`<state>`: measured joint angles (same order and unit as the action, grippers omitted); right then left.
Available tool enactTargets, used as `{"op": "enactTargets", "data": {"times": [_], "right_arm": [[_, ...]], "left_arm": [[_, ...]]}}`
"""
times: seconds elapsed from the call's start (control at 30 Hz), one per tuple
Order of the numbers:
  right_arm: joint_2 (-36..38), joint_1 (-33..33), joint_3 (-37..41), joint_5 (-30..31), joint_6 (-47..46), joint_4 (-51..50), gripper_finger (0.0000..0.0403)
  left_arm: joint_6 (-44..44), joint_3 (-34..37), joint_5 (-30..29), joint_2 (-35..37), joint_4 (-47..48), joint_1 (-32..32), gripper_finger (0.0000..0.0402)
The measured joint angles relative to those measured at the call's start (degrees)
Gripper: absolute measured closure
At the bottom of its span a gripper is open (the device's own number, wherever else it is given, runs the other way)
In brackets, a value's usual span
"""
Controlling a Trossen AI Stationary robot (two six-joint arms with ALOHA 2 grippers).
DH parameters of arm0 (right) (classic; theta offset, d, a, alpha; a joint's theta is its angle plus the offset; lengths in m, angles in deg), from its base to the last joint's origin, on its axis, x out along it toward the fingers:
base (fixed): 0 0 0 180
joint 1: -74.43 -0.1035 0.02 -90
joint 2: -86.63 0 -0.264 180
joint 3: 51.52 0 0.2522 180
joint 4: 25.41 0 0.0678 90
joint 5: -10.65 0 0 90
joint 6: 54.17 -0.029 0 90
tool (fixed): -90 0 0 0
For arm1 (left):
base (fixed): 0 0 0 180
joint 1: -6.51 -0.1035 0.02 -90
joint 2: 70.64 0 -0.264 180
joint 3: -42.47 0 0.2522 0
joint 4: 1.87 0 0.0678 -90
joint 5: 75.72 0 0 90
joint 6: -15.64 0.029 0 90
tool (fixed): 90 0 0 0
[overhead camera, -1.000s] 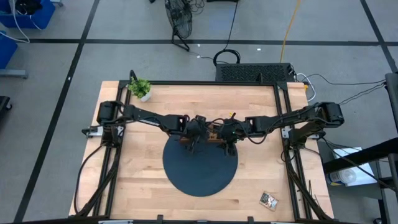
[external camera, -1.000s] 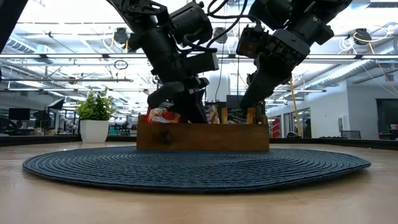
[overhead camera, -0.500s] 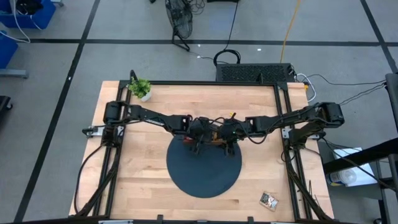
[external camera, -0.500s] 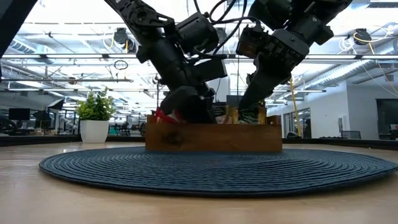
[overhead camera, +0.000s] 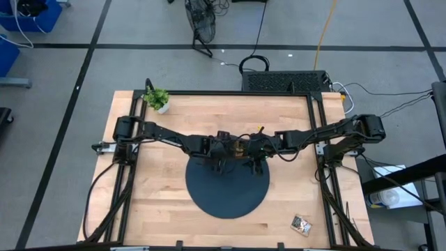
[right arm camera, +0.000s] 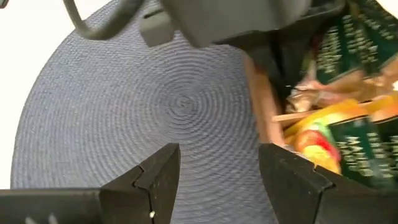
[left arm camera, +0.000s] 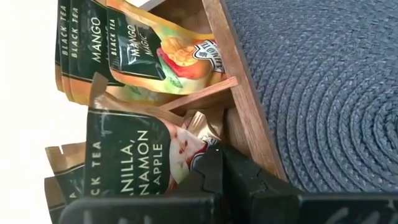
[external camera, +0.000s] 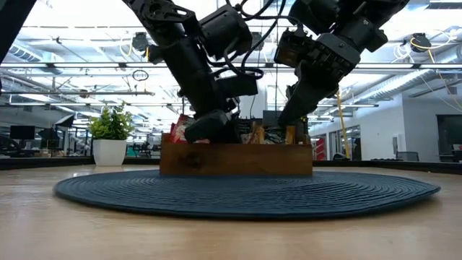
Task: Pick & Place Tea
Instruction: Put the left brown tea bag into the middle section of the wooden organizer, then put the brown tea bag into the middle section of the wooden organizer
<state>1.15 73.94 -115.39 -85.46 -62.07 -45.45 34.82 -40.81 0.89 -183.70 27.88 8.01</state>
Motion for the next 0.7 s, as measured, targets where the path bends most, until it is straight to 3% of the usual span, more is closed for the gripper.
{"op": "enactTargets", "data": {"times": [0.23,0.43,0.7], "right_arm": [[0.00,0.00,0.00,0.02,-0.44,0.43,0.0202],[0.04,0.00,-0.02,-0.11,-0.51,1.89,0.0202],[0.02,0.00,-0.09,-3.17,-7.92,7.08,0.0202]], "left_arm": [[0.16,0.17,0.52,2.91,0.23,1.66,0.0396],[0.39,0.13,-0.02,6.54,-1.25,2.32,0.0365],[0.13,-0.04,-0.17,10.82,-2.76,3.58,0.0345]]}}
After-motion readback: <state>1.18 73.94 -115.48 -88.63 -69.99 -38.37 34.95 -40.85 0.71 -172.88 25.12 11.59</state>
